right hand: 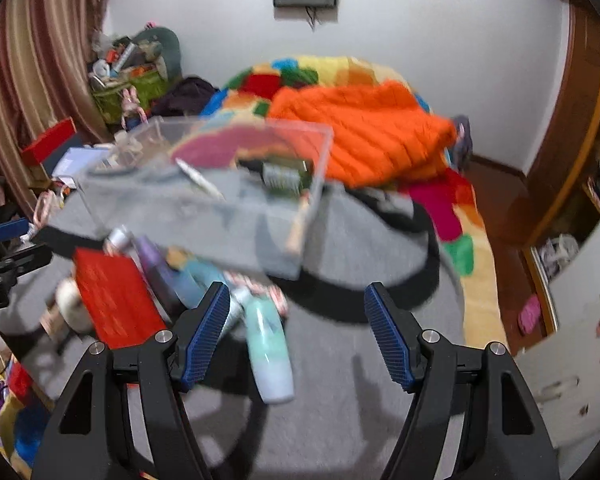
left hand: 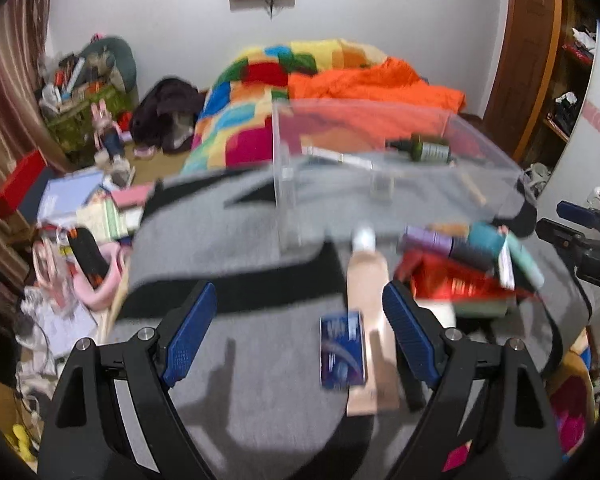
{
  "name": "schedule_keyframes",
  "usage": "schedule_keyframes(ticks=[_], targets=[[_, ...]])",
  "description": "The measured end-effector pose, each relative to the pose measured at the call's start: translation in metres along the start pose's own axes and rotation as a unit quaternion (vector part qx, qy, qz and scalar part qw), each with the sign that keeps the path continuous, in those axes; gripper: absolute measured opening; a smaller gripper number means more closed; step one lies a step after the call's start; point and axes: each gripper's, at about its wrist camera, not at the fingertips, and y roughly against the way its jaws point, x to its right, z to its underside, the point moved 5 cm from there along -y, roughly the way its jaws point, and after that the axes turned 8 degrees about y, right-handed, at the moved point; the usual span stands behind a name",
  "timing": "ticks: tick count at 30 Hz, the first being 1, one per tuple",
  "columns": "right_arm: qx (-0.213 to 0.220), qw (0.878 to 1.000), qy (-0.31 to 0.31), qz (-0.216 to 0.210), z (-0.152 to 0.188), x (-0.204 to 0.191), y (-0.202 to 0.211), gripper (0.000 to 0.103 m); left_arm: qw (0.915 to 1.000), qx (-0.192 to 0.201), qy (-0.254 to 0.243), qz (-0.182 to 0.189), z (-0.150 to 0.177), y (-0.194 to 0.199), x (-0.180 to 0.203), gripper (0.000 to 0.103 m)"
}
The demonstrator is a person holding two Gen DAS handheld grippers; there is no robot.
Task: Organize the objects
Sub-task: 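Move both grippers back toward the remaining items on the blanket, then put the blue card box in the clear box with left while right adds mint bottle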
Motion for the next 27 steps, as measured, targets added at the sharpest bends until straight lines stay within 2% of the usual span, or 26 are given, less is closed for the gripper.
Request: schedule_keyframes(ticks=[6,8,10,13,17,18,20,21,24,27], targets=[[-0.035,0.999,-0.013,-0.015,0.029,-0.001,-0.019,0.066,0.9991,-0.033,0.026,0.008,0.026,-0.017,-0.009,0.085],[-0.035,0.999,-0.012,-0.018,0.032,-0.003,-0.022,0.064,0.9987,-0.034,0.039,0.005,0.029,-0.022,-0.015,0.085],[-0.038,0.999,-0.01,-0.015,0.033,-0.003,-0.026,0.058,0.9978,-0.032,0.056,0.015,0.029,-0.024,-0.02,0.085],[-0.042,0.999,-0.013,-0.022,0.034,-0.004,-0.032,0.044,0.9984,-0.024,0.05,-0.011,0.03,-0.025,-0.026,0.069],[-0.037,0.999,-0.022,-0.032,0.037,-0.005,-0.032,0.037,0.999,-0.012,0.028,-0.033,0.032,-0.025,-0.023,0.064],[-0.036,0.999,-0.023,-0.034,0.038,-0.006,-0.031,0.032,0.9991,-0.008,0.024,-0.033,0.032,-0.024,-0.022,0.061],[-0.034,0.998,-0.023,-0.036,0.038,-0.008,-0.029,0.023,0.9996,-0.004,0.017,-0.023,0.033,-0.023,-0.018,0.046],[-0.035,0.999,-0.02,-0.03,0.039,-0.009,-0.027,0.016,0.9997,-0.004,0.015,-0.018,0.033,-0.023,-0.016,0.042],[-0.037,0.999,-0.017,-0.021,0.041,-0.009,-0.025,0.015,0.9999,-0.003,0.009,-0.011,0.032,-0.023,-0.011,0.027],[-0.037,0.999,-0.019,-0.022,0.045,-0.009,-0.02,0.015,0.9998,-0.006,0.016,-0.006,0.03,-0.023,-0.011,0.027]])
